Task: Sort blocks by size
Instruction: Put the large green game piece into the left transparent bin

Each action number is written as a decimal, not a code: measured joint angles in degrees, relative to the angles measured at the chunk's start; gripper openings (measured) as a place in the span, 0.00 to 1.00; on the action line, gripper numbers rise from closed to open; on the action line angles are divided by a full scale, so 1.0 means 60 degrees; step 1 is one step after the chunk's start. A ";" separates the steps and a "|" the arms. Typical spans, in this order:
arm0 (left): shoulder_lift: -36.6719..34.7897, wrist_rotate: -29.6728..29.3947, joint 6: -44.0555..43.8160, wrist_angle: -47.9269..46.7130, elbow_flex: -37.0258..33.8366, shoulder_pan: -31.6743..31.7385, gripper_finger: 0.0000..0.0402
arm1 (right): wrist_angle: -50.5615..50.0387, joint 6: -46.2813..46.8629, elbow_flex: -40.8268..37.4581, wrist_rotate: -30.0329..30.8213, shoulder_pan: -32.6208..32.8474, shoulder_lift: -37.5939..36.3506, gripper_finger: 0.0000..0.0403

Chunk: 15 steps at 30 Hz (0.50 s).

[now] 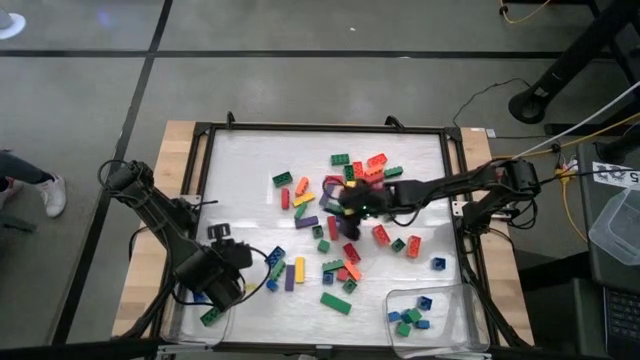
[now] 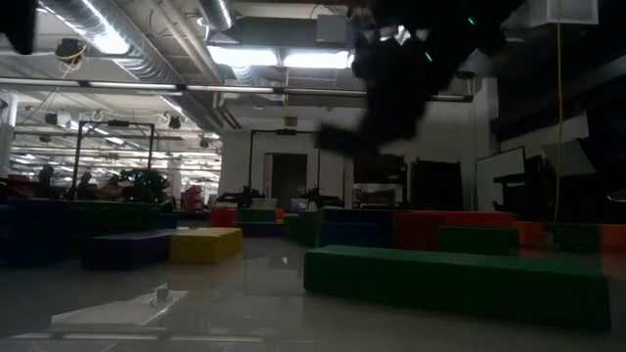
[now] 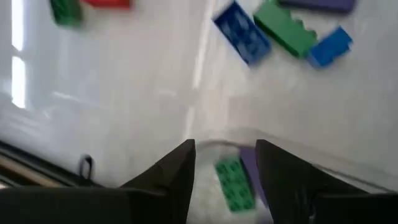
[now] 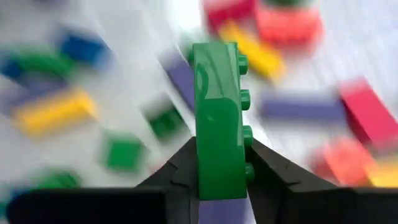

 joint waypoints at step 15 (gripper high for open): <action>-0.0316 -0.4671 -0.2076 0.0618 -0.0007 0.0670 0.39 | 0.3936 -0.0780 0.0162 -0.1480 0.0116 0.0000 0.27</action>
